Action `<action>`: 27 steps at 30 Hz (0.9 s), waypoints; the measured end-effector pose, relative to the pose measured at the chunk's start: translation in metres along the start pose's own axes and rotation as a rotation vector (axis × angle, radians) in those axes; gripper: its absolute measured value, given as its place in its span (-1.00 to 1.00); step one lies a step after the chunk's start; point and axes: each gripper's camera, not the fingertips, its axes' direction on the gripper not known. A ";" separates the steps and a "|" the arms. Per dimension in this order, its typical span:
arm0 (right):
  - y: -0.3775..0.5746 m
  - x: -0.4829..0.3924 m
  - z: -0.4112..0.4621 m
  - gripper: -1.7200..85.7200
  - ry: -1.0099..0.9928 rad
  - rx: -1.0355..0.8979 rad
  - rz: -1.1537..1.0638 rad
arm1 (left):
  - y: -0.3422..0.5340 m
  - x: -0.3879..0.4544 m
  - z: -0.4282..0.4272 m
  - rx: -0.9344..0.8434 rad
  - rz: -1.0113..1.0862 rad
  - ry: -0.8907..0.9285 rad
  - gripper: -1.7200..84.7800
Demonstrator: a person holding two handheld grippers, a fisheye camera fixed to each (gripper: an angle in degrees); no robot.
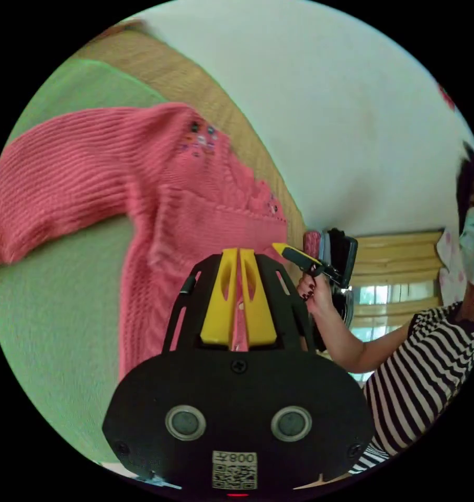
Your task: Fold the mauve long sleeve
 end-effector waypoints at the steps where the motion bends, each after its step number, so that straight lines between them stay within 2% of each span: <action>1: -0.011 -0.013 0.011 -0.96 -0.024 -0.028 -0.041 | 0.010 -0.015 -0.019 0.040 -0.057 -0.007 -0.89; 3: -0.029 -0.033 0.028 -0.96 -0.059 -0.073 -0.102 | 0.050 -0.067 -0.087 0.213 -0.272 -0.024 -0.83; 6: -0.055 -0.062 0.057 -0.96 -0.114 -0.127 -0.172 | 0.098 -0.118 -0.159 0.437 -0.470 -0.048 -0.77; 9: -0.078 -0.087 0.086 -0.96 -0.144 -0.191 -0.222 | 0.137 -0.162 -0.210 0.680 -0.608 -0.021 -0.74; 11: -0.094 -0.103 0.104 -0.96 -0.138 -0.225 -0.247 | 0.153 -0.182 -0.229 0.750 -0.658 -0.034 -0.74; 17: -0.123 -0.122 0.140 -0.96 -0.085 -0.302 -0.270 | 0.179 -0.225 -0.262 0.878 -0.734 -0.021 -0.77; 22: -0.138 -0.113 0.152 -0.96 -0.127 -0.330 -0.236 | 0.187 -0.247 -0.272 0.871 -0.765 -0.016 -0.90; 27: -0.143 -0.108 0.154 -0.96 -0.122 -0.325 -0.223 | 0.199 -0.244 -0.279 0.863 -0.757 -0.012 -0.89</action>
